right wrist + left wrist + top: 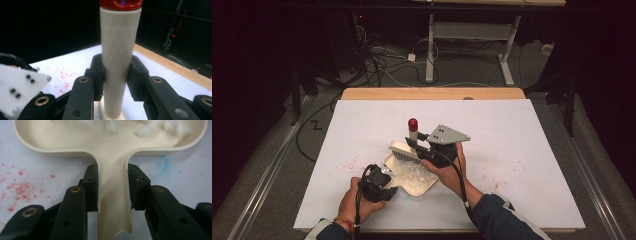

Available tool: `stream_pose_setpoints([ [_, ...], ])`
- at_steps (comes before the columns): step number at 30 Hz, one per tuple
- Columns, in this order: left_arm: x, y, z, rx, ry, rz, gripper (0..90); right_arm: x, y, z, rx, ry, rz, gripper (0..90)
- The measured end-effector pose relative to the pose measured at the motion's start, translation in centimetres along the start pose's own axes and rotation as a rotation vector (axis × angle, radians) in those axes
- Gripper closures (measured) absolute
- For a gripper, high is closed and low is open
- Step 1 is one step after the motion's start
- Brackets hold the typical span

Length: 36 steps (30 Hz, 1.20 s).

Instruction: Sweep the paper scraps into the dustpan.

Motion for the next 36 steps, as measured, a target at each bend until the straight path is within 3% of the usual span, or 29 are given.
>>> stream_pose_setpoints([
  [5,0.0,-0.1,0.0,-0.010,-0.006,0.002,63.4,-0.2,0.7,-0.4,-0.012,-0.035,-0.035,69.8],
  [9,0.0,-0.3,-0.1,-0.014,-0.014,0.004,63.4,-1.3,1.6,-1.9,-0.041,-0.040,-0.011,69.8],
  [12,0.0,-0.5,-0.1,-0.019,-0.014,0.001,63.4,-2.7,2.6,-4.3,-0.063,-0.088,-0.007,69.8],
  [14,-0.1,-0.5,-0.1,-0.017,-0.012,-0.005,63.4,-3.1,2.7,-4.8,-0.066,-0.106,-0.019,69.8],
  [15,-0.2,-0.6,-0.1,-0.017,-0.005,-0.004,63.4,-3.6,2.7,-6.0,-0.058,-0.138,-0.025,69.8],
  [19,-0.2,-0.7,-0.3,-0.012,-0.004,-0.004,63.5,-4.4,2.3,-7.5,-0.035,-0.167,-0.036,69.8],
  [21,-0.4,-0.9,-0.3,-0.014,0.002,-0.006,63.5,-5.4,1.4,-9.0,-0.008,-0.211,-0.040,69.8],
  [24,-0.6,-1.0,-0.3,-0.018,0.018,-0.006,63.4,-6.3,0.4,-10.5,0.025,-0.232,-0.046,69.7],
  [28,-0.6,-1.1,-0.3,-0.019,0.016,-0.010,63.4,-6.3,-0.4,-11.8,0.054,-0.221,-0.041,69.8],
  [31,-0.6,-1.1,-0.3,-0.020,0.016,-0.011,63.4,-5.7,-1.3,-13.2,0.070,-0.173,-0.021,69.8],
  [36,-0.7,-1.1,-0.3,-0.022,0.024,-0.012,63.4,-4.5,-2.4,-13.7,0.123,-0.115,-0.007,69.7],
])
Point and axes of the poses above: each handheld gripper's, and its own axes: z roughly forward along the jaws, y roughly out of its top, x roughly to its left, the point moved 5 cm from there along z, roughly forward along the jaws, and after that the axes turned 4 degrees about z, right-handed, at the moved point
